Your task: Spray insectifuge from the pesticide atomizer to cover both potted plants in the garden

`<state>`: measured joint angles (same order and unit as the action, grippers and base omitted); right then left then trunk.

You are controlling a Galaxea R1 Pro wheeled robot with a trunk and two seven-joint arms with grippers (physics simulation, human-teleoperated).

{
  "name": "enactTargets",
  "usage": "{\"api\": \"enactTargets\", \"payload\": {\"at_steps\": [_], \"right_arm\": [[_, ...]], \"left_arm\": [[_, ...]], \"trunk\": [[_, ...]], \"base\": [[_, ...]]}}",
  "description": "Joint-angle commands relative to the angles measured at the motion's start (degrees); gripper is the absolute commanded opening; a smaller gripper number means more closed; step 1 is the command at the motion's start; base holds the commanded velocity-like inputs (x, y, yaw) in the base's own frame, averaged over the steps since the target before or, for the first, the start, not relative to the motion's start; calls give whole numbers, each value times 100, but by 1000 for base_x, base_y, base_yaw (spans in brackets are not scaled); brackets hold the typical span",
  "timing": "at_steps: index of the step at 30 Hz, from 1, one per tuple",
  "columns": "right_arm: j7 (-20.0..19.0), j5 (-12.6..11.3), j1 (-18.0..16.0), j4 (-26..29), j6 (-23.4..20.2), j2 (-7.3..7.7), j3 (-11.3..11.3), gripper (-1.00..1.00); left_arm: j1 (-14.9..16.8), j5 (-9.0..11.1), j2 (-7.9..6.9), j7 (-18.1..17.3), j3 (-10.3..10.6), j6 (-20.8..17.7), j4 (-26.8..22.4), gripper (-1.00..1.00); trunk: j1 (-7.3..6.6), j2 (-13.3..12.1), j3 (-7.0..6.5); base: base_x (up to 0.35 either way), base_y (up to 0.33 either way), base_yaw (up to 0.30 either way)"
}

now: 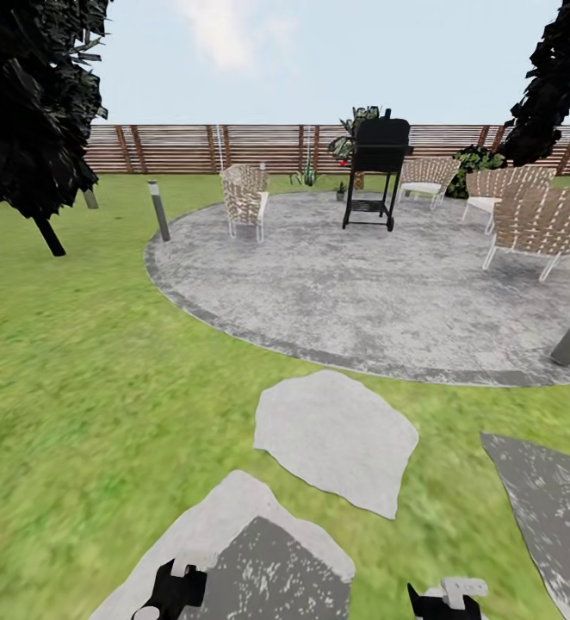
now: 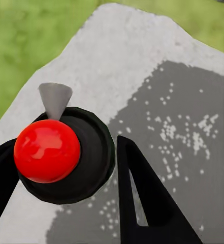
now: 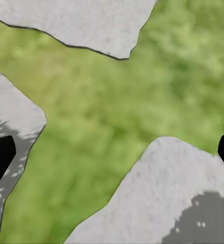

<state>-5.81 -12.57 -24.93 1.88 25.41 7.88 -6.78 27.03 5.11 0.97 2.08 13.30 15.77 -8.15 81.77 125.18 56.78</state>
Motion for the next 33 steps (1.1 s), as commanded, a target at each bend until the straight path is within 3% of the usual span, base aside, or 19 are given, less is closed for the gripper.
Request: {"api": "enactTargets", "payload": {"at_steps": [1,18,33], "right_arm": [[-28,-61,-3,-9,17,2,-43,100],[-26,-53,-3,-21,17,-21,-60,100],[-26,-52,-3,-23,17,-34,-63,100]], "left_arm": [[4,52,-1,27,50,22,7,-100],[4,52,-1,29,50,22,7,-100],[4,52,-1,29,50,22,7,-100]], "trunk": [[2,2,5],[2,2,5],[2,2,5]], "base": [[285,-151,0],[286,-151,2],[321,-118,90]]}}
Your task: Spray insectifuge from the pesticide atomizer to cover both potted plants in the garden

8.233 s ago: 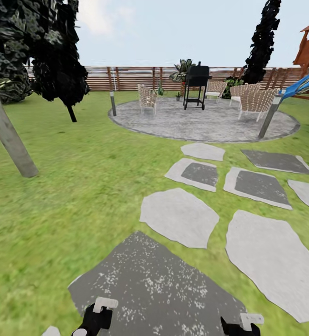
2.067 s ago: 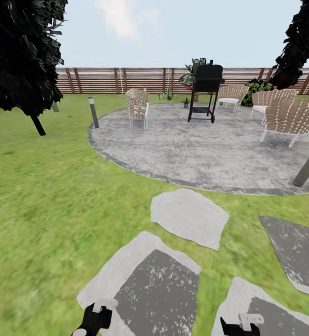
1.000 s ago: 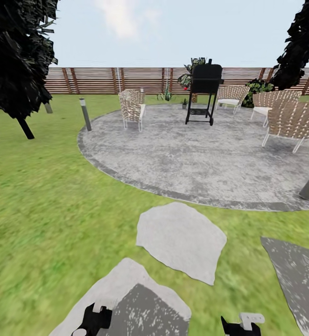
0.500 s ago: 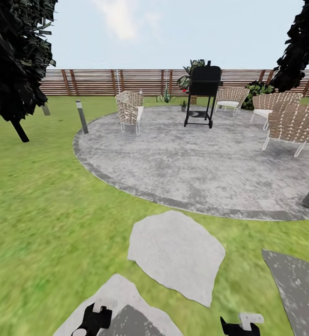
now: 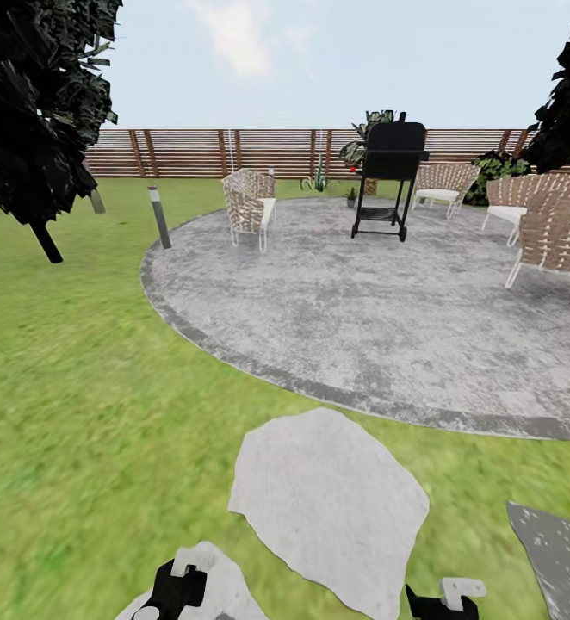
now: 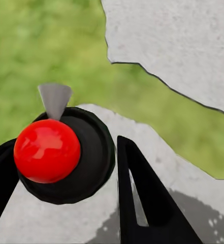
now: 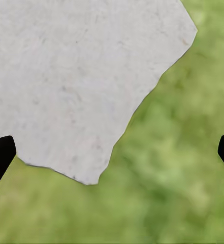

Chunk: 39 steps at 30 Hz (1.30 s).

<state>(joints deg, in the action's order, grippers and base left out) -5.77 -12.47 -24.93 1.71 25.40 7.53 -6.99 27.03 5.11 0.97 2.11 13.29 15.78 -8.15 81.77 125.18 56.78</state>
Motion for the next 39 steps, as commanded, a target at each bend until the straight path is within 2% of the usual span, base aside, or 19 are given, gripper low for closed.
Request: {"api": "enactTargets", "payload": {"at_steps": [1,39], "right_arm": [[-30,-62,-3,-9,18,2,-43,100],[-30,-57,-3,-10,16,-5,-47,100]], "left_arm": [[4,52,0,24,51,22,6,-100],[4,52,0,24,51,22,6,-100]], "trunk": [[2,2,5],[2,2,5]], "base": [[329,-109,2],[329,-109,0]]}}
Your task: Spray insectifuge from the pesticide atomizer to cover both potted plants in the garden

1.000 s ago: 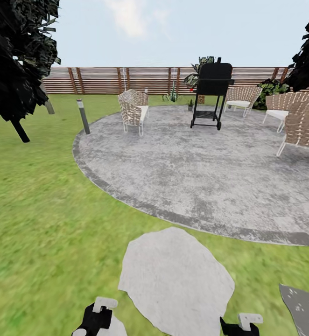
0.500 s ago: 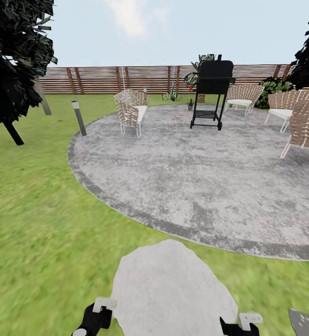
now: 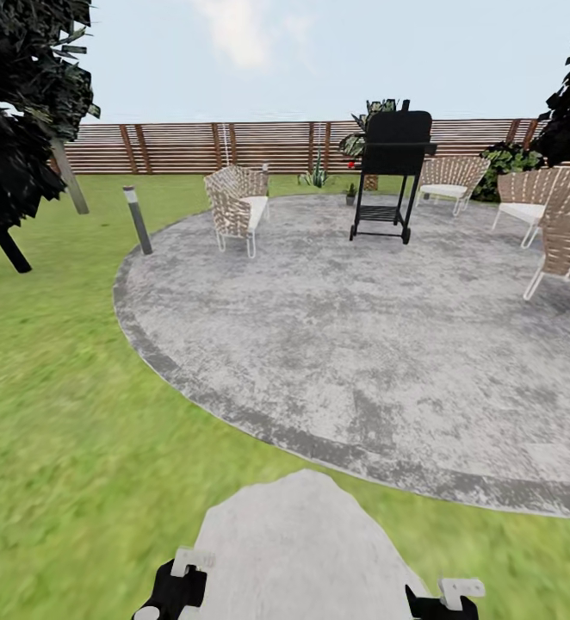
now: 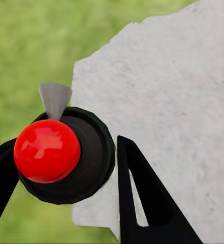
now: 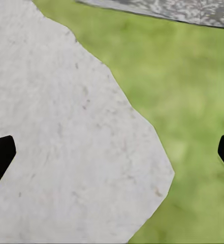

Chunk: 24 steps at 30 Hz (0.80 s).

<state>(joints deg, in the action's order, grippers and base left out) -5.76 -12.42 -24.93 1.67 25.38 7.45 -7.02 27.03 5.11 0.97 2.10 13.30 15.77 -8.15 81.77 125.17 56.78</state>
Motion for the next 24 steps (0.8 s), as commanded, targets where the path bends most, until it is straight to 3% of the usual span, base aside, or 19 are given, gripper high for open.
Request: {"api": "enactTargets", "payload": {"at_steps": [1,24], "right_arm": [[-30,-63,-3,-5,18,2,-44,100],[-30,-58,-3,-8,17,2,-45,100]], "left_arm": [[4,52,-1,26,50,22,7,-100],[4,52,-1,27,50,22,7,-100]], "trunk": [[2,2,5],[2,2,5]], "base": [[329,-109,0],[332,-95,0]]}}
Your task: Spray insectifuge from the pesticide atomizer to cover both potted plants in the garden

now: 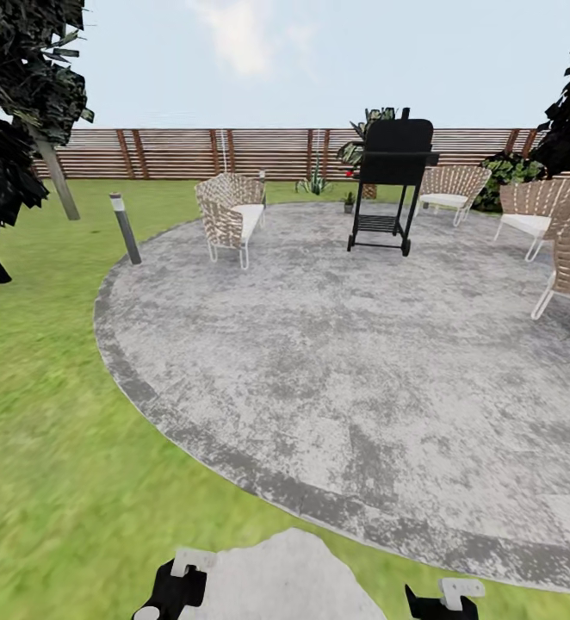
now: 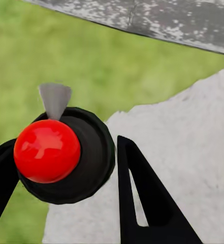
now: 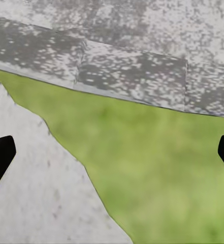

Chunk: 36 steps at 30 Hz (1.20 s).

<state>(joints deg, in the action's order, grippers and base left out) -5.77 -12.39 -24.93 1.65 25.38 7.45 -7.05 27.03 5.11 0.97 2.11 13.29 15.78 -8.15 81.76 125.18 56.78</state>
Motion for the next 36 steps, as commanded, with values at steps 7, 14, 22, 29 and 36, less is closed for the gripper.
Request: {"api": "enactTargets", "payload": {"at_steps": [7,14,22,29,36], "right_arm": [[-30,-62,-4,-3,15,2,-42,100],[-30,-62,-4,-6,17,2,-42,100],[-30,-62,-4,-7,15,2,-42,100],[-30,-62,-4,-6,16,2,-42,100],[-30,-62,-4,-5,17,2,-42,100]], "left_arm": [[3,52,0,26,51,22,6,-100],[3,52,0,26,51,22,6,-100],[4,52,0,26,51,22,6,-100],[4,52,0,25,51,22,6,-100],[4,52,0,26,51,22,6,-100]], "trunk": [[2,2,5],[2,2,5],[2,2,5],[2,2,5],[2,2,5]], "base": [[334,-89,0],[334,-89,0],[334,-89,0],[334,-89,0],[334,-89,0]]}}
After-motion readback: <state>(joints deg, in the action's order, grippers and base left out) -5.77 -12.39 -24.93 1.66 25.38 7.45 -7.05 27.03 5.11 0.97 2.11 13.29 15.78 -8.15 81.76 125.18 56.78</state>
